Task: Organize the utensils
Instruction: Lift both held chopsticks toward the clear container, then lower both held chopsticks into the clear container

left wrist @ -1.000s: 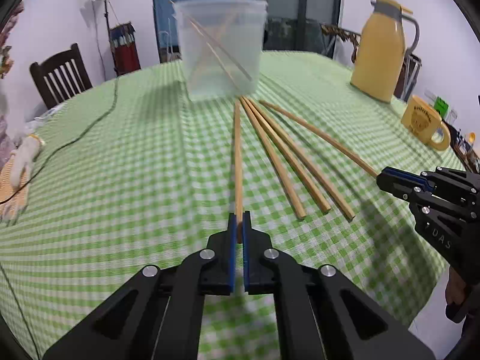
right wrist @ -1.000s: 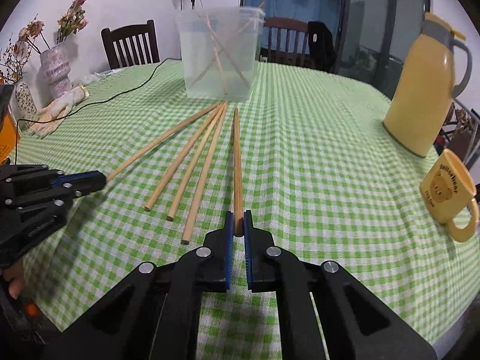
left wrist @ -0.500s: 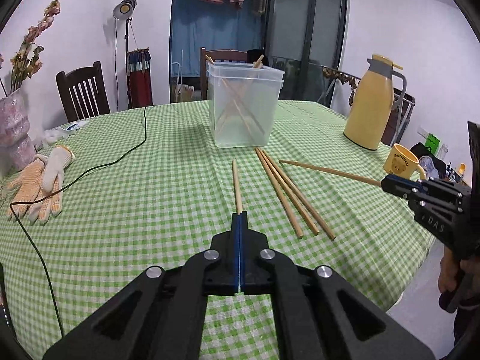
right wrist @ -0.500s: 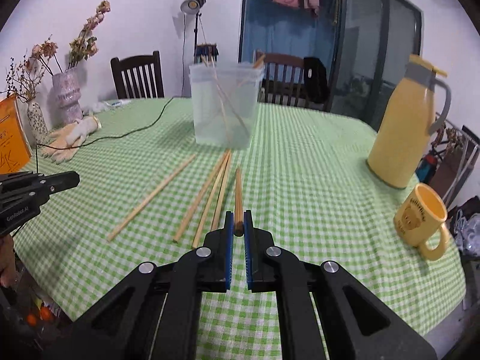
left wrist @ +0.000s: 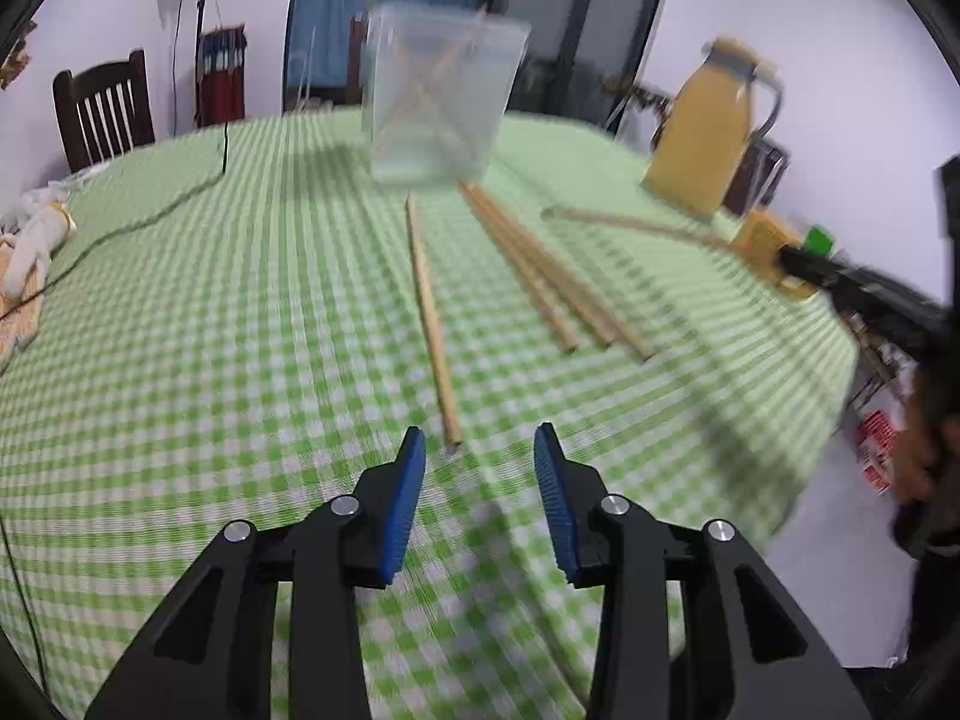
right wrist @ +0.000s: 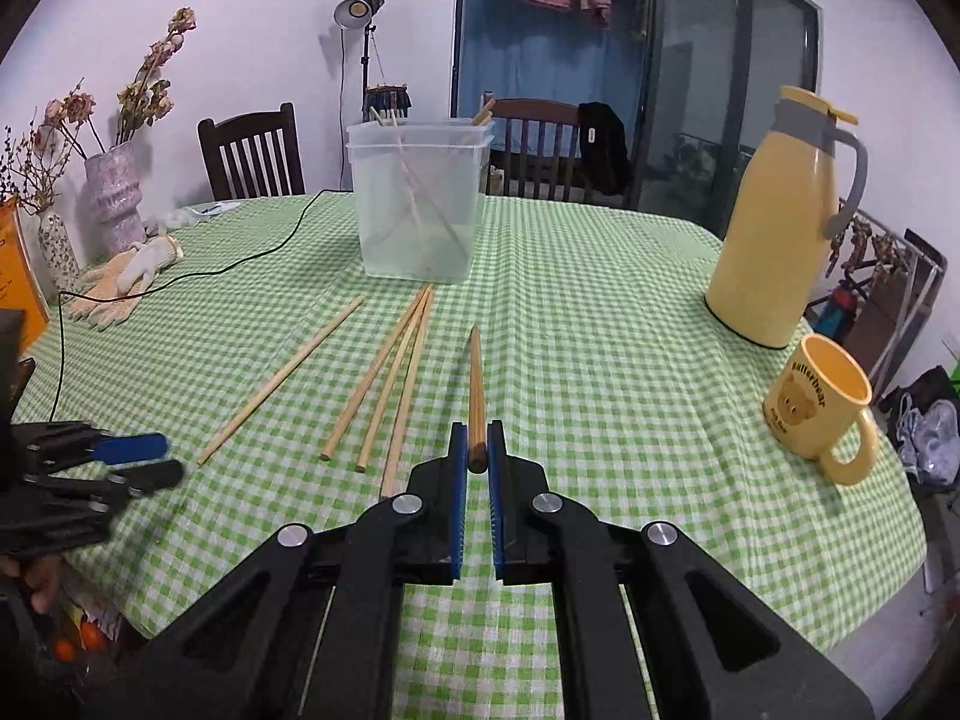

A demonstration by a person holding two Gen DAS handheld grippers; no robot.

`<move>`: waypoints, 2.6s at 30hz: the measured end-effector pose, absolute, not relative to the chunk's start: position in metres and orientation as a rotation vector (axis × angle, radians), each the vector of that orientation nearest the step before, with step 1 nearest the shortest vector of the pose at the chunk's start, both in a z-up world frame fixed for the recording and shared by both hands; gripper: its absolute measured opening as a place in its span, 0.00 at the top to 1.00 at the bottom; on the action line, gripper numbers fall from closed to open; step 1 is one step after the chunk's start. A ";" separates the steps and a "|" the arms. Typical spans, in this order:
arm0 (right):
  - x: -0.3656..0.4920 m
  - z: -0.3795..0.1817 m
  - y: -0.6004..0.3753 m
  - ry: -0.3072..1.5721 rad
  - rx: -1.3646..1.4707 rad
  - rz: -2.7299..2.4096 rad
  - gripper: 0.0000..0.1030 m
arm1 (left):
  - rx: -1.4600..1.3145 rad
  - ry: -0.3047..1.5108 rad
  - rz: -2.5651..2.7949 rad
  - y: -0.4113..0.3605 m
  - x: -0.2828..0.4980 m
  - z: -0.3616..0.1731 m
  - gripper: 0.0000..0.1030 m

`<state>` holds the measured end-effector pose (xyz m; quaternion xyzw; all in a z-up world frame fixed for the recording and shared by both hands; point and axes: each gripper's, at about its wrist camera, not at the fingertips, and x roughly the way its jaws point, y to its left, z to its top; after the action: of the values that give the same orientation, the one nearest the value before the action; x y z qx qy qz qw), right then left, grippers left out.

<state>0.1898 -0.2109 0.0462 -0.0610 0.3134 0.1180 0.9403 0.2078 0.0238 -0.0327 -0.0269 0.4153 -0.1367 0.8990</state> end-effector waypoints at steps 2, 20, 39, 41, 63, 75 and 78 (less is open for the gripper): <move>0.188 0.044 -0.211 0.642 -0.120 0.246 0.94 | -0.033 0.884 -0.252 0.019 0.218 -0.040 0.71; 0.188 0.053 -0.214 0.597 -0.115 0.295 0.94 | 0.016 0.748 -0.155 0.028 0.197 0.022 0.99; 0.188 0.119 -0.203 0.470 -0.201 0.349 0.94 | -0.018 0.579 -0.249 0.071 0.185 0.128 0.99; 0.192 0.125 -0.201 0.472 -0.204 0.360 0.94 | -0.017 0.564 -0.256 0.076 0.186 0.138 0.99; 0.279 0.167 -0.190 0.568 -0.162 0.450 0.94 | -0.051 0.583 -0.329 0.086 0.284 0.154 0.99; 0.296 0.177 -0.182 0.576 -0.169 0.457 0.94 | -0.071 0.580 -0.353 0.090 0.302 0.156 0.99; 0.298 0.186 -0.181 0.554 -0.172 0.455 0.94 | -0.077 0.567 -0.353 0.091 0.305 0.162 0.99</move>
<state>0.2978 -0.1815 0.1855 -0.0841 0.2709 0.2224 0.9328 0.3049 0.0910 0.1621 -0.0380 0.2780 -0.1733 0.9441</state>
